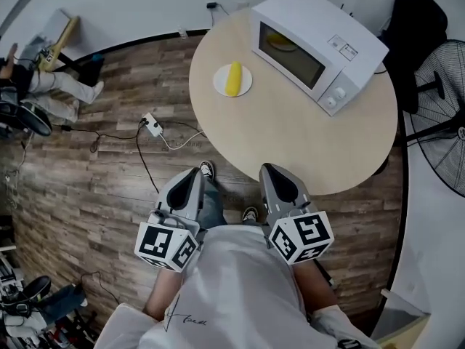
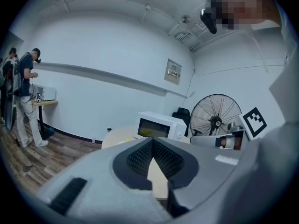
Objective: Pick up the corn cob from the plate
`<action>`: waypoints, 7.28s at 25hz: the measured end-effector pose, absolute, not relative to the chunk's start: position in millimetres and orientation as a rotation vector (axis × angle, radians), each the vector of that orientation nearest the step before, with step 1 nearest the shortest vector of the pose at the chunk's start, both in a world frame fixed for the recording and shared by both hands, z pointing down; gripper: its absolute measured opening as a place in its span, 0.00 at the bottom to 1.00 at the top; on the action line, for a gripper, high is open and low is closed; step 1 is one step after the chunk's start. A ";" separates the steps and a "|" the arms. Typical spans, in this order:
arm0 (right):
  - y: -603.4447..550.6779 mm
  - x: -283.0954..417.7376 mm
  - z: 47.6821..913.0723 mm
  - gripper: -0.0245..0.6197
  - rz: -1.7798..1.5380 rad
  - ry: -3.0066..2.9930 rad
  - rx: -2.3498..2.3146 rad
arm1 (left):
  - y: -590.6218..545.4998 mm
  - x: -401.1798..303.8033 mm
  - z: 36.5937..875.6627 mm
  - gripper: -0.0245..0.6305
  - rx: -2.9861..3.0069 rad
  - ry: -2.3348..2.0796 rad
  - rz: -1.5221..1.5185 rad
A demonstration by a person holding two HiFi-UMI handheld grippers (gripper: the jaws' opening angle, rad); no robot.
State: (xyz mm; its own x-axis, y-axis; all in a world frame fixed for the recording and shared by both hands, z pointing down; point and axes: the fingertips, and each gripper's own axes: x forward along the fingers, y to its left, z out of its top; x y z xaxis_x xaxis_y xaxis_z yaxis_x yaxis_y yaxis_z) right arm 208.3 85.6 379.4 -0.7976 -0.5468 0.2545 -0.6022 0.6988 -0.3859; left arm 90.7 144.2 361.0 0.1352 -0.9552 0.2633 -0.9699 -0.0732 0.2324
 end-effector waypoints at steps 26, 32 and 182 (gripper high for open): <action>-50.2 43.8 337.1 0.06 0.638 -2.681 1.277 | -19.8 -88.9 312.5 0.02 2.329 -1.654 0.011; -69.9 5.5 336.8 0.08 0.637 -2.661 1.334 | -45.6 -126.2 311.5 0.02 2.373 -1.602 0.010; -247.8 -19.8 660.1 0.50 0.906 -1.884 1.178 | -119.2 -175.5 383.0 0.02 2.228 -1.451 0.193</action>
